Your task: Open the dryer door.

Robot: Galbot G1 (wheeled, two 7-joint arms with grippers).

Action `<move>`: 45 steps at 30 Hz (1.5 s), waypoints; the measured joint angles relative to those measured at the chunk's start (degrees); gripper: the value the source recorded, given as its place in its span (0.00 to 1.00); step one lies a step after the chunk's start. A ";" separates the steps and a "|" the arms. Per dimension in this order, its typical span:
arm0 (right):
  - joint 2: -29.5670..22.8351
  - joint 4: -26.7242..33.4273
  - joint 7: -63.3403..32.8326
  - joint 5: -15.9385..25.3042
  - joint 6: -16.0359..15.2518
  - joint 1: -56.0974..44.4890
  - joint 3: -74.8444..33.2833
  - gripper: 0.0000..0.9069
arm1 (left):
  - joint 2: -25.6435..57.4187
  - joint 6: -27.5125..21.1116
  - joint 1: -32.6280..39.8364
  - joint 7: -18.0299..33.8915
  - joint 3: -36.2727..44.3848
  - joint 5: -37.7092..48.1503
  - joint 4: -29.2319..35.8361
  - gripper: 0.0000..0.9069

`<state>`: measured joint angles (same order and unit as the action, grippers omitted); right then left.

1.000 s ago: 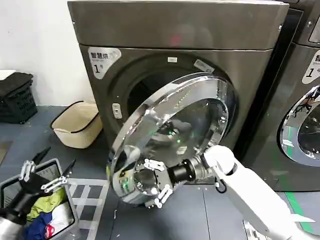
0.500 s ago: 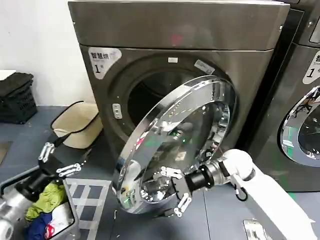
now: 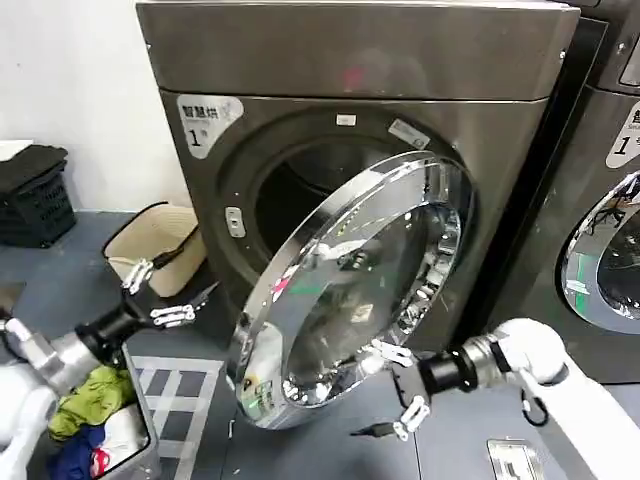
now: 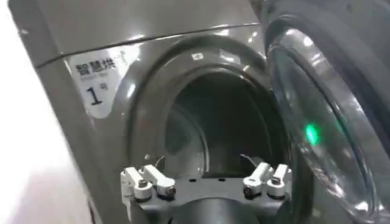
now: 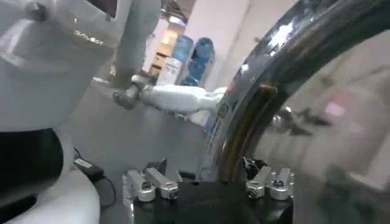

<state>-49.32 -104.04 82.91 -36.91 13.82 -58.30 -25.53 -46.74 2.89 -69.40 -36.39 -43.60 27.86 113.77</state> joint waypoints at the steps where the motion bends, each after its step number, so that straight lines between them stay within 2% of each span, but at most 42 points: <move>1: -0.24 -0.54 -0.01 -0.04 0.09 -2.02 -2.03 1.00 | 0.56 0.21 0.77 -0.21 0.90 0.00 -0.37 1.00; 8: -3.55 -4.74 -0.98 -1.93 0.55 -16.01 -18.24 1.00 | 3.84 1.41 5.94 -1.62 8.62 0.28 -2.00 1.00; 13: -7.27 -7.02 -2.11 -5.07 2.96 -25.94 -30.03 1.00 | 4.52 2.09 10.15 -2.14 15.61 0.34 -3.04 1.00; 18: -11.69 -7.68 -3.29 -6.95 6.68 -33.90 -40.31 1.00 | 4.15 2.93 14.78 -2.59 22.34 0.40 -4.69 1.00; 28: -21.61 -4.48 -12.38 -6.78 16.08 -41.55 -55.82 1.00 | 2.17 3.27 23.03 -2.93 32.35 0.85 -7.06 1.00; 33: -26.56 -1.88 -21.92 -2.61 19.86 -43.39 -60.73 1.00 | 1.00 3.54 26.43 -3.23 36.54 0.59 -8.00 1.00; 36: -28.92 0.25 -29.62 1.41 19.91 -43.36 -63.46 1.00 | 0.42 3.83 28.36 -3.31 39.03 0.52 -8.75 1.00; 41: -32.02 3.49 -45.99 10.83 16.76 -43.40 -68.67 1.00 | -0.65 4.29 31.55 -3.26 43.90 0.43 -9.77 1.00; 43: -33.08 3.94 -52.98 14.62 14.18 -43.32 -70.88 1.00 | -1.34 4.29 33.00 -3.20 45.88 0.43 -10.34 1.00; 45: -34.20 4.04 -59.74 16.53 10.77 -42.89 -73.32 1.00 | -2.11 4.31 34.18 -3.24 47.73 0.39 -10.78 1.00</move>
<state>-83.52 -100.00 23.17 -20.38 24.60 -101.19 -98.85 -48.84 7.19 -35.22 -39.63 4.14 28.24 102.99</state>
